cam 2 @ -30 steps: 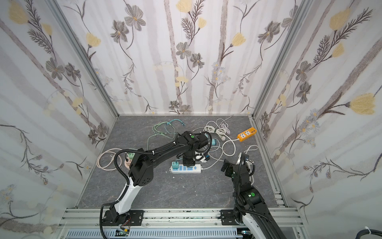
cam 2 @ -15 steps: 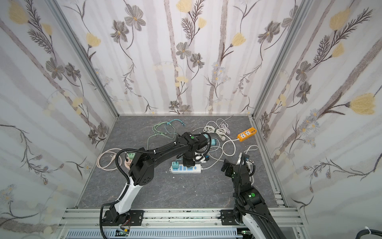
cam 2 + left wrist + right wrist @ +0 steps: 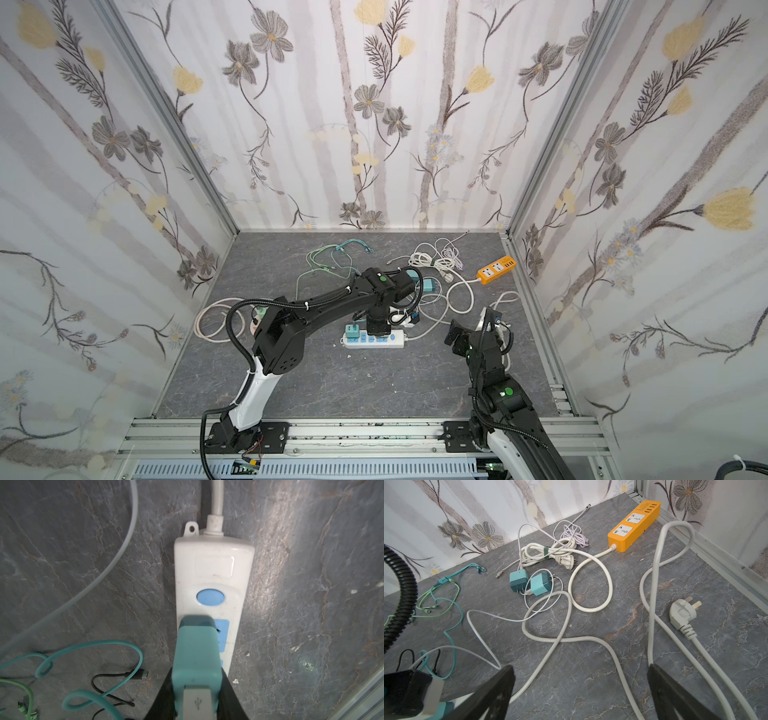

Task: Insert the plug
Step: 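Press the teal charger down into the strip socket with the left gripper, then open the left gripper and lift it off the plugged charger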

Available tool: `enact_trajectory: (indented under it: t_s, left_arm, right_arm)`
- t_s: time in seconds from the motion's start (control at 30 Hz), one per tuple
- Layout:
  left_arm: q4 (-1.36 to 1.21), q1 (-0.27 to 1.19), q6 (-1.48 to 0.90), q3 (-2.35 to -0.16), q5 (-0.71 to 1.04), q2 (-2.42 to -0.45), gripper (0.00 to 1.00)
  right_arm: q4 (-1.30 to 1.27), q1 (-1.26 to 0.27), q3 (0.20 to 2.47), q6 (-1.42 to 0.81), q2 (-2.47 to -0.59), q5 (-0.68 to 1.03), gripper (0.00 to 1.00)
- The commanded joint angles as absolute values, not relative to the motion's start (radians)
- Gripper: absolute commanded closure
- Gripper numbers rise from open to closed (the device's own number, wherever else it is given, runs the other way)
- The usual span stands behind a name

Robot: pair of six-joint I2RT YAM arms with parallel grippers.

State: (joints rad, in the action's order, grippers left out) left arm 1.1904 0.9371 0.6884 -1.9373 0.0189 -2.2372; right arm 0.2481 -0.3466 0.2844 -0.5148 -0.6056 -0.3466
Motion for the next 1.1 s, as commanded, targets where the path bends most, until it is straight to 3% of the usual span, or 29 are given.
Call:
enact_trajectory:
  t_s: [0.0, 0.03, 0.07, 0.1, 0.13, 0.37, 0.6, 0.83, 0.97, 1.07]
  left_arm:
    - [1.197, 0.934, 0.674, -1.957, 0.024, -2.266, 0.77]
    - [1.193, 0.935, 0.667, -1.965, 0.016, -2.264, 0.69]
    - [1.186, 0.934, 0.664, -1.971, 0.014, -2.255, 0.53]
    - [1.172, 0.933, 0.663, -1.970, 0.013, -2.242, 0.10]
    - [1.160, 0.934, 0.662, -1.964, 0.017, -2.226, 0.00]
    - [1.098, 0.932, 0.629, -1.937, 0.089, -2.095, 0.00]
    - [1.025, 0.916, 0.578, -1.846, 0.007, -1.946, 0.00]
    - [0.355, 0.901, 0.507, -1.492, -0.444, -1.703, 0.00]
    - [0.201, 0.858, 0.337, -1.407, -0.527, -1.645, 0.00]
    - [0.015, 0.845, 0.206, -1.321, -0.744, -1.615, 0.00]
  right_arm:
    - [0.249, -0.347, 0.291, -0.528, -0.603, -0.353, 0.01]
    - [0.249, -0.348, 0.291, -0.531, -0.603, -0.352, 0.01]
    - [0.250, -0.347, 0.291, -0.531, -0.601, -0.349, 0.01]
    - [0.252, -0.347, 0.293, -0.531, -0.599, -0.345, 0.01]
    - [0.258, -0.347, 0.298, -0.530, -0.597, -0.341, 0.01]
    - [0.293, -0.346, 0.318, -0.497, -0.584, -0.298, 0.01]
    - [0.137, -0.345, 0.255, -0.467, -0.587, -0.117, 0.01]
    - [0.149, -0.348, 0.313, -0.464, -0.741, -0.021, 0.01]
    - [0.144, -0.349, 0.355, -0.463, -0.831, 0.036, 0.01]
    - [0.147, -0.354, 0.392, -0.456, -0.907, 0.104, 0.01]
